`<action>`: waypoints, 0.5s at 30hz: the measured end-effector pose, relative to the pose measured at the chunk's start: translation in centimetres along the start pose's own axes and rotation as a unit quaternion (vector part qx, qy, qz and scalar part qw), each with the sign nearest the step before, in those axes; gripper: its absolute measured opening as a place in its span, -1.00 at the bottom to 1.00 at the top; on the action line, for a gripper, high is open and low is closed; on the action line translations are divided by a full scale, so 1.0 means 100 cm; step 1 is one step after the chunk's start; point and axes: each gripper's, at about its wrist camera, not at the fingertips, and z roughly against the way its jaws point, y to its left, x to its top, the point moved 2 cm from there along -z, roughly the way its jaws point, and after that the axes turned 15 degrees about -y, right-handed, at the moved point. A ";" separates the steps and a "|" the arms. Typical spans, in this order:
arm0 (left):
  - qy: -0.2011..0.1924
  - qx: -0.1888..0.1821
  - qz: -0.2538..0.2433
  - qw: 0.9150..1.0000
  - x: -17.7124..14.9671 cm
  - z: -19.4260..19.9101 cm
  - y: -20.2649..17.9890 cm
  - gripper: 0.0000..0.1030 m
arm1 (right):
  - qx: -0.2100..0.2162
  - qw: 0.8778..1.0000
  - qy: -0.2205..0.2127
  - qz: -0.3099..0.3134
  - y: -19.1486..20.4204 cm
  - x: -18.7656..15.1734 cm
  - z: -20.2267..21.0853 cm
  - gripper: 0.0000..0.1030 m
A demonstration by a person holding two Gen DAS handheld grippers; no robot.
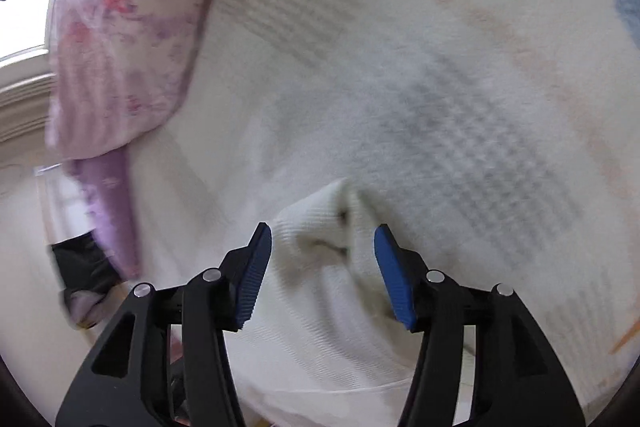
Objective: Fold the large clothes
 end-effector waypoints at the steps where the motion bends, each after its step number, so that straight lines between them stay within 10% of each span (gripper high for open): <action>1: -0.003 -0.009 -0.001 1.000 0.002 -0.002 0.000 0.43 | 0.003 1.000 0.014 -0.001 0.000 0.000 -0.005 0.01; 4: 0.013 -0.011 0.020 1.000 -0.011 -0.025 0.002 0.39 | -0.012 0.999 0.045 0.009 -0.003 -0.007 -0.028 0.01; 9: 0.003 -0.043 0.088 0.995 -0.020 -0.044 0.018 -0.52 | 0.003 1.000 0.028 -0.003 -0.002 -0.010 -0.024 -0.26; 15: -0.003 -0.020 0.035 0.999 -0.020 -0.035 0.004 -0.55 | -0.033 0.998 0.011 0.044 0.009 -0.017 -0.003 -0.43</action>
